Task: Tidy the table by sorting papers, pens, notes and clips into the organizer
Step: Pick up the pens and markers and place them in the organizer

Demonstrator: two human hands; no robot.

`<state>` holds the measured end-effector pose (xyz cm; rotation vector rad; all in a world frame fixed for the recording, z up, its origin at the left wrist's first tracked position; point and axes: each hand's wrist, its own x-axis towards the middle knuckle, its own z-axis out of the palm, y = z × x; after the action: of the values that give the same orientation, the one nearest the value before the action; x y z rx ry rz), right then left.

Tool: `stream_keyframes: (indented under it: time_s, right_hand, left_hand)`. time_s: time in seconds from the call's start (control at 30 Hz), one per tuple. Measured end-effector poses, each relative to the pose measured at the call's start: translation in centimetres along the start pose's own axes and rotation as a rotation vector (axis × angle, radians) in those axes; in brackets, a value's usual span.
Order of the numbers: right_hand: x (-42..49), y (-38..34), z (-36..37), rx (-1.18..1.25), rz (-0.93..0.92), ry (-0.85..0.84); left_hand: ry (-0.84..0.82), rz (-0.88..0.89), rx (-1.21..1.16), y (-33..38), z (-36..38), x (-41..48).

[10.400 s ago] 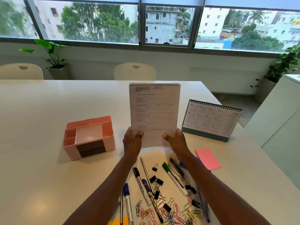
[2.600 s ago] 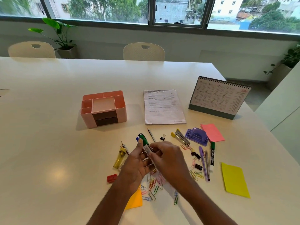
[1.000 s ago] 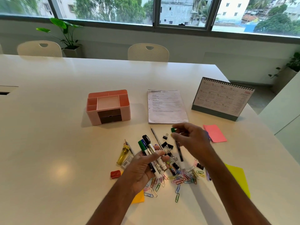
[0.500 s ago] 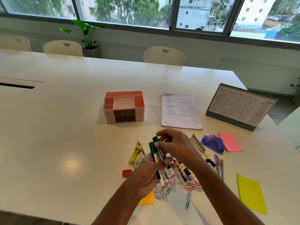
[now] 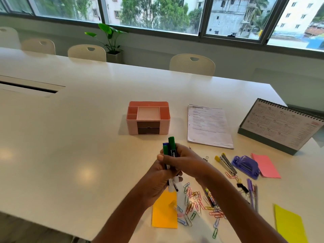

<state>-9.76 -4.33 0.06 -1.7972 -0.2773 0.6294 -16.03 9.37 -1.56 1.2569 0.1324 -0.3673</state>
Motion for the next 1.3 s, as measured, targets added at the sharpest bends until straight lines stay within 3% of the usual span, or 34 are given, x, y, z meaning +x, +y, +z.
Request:
stream_keyframes:
  time_s: [0.17,0.3,0.47,0.6,0.7,0.93,1.3]
  right_hand:
    - [1.1,-2.1,0.4,-0.026,-0.049,-0.040]
    - [2.6,-3.5,0.8,-0.042,-0.178,0.090]
    - [4.4,-5.8,0.6,-0.306,-0.387,0.266]
    - [6.0,-6.6,0.8,-0.485,-0.564,0.268]
    - [7.3,-6.5,1.2,-0.639,-0.580,0.275]
    - [10.0,-8.6,0.8,-0.518,-0.569,0.349]
    - [17.3,-12.2,-0.6,-0.344,-0.510,0.280]
  left_hand:
    - [0.068,0.084,0.154,1.5,-1.2,0.7]
    - [0.107,0.163,0.282,3.0,-2.7,1.9]
    - [0.151,0.224,0.350,4.6,-4.9,3.4]
    - [0.179,0.249,0.390,5.3,-6.2,4.2]
    - [0.180,0.271,0.402,5.9,-6.8,4.8]
    - [0.162,0.354,0.456,8.0,-7.7,6.9]
    - [0.130,0.500,0.430,12.6,-12.0,12.8]
